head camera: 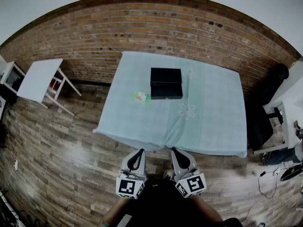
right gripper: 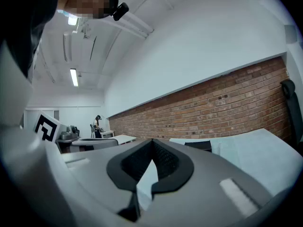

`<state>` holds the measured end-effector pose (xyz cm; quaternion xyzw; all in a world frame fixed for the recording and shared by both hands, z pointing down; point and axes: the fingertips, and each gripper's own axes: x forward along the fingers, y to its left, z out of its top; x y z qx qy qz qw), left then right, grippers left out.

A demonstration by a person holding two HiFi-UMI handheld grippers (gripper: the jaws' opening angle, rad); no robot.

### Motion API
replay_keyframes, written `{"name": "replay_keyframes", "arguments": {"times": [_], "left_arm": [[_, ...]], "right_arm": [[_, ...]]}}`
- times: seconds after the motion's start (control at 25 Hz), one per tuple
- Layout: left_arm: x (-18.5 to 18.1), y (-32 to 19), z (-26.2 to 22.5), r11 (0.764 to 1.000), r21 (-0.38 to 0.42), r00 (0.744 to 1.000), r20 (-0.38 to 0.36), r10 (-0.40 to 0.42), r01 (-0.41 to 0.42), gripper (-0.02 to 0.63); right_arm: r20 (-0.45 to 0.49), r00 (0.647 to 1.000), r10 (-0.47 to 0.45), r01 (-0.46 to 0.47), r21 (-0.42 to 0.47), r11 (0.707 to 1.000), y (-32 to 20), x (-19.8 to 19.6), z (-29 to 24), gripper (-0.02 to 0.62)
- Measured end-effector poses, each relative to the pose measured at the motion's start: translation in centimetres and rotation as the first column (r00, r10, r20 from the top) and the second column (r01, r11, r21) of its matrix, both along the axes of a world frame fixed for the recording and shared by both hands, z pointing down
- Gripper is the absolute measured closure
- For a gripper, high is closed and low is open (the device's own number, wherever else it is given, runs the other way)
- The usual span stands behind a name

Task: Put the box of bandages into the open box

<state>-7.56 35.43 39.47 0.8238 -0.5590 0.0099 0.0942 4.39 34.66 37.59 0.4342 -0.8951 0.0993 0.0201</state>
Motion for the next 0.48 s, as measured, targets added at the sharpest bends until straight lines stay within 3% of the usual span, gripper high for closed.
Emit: {"name": "replay_keyframes", "arguments": {"times": [0.48], "left_arm": [[-1.1, 0.6, 0.3, 1.0, -0.013, 1.0, -0.01, -0.01, 0.01, 0.606]], "right_arm": [[0.035, 0.999, 0.002, -0.001, -0.018, 1.0, 0.2, -0.8, 0.2, 0.595]]}}
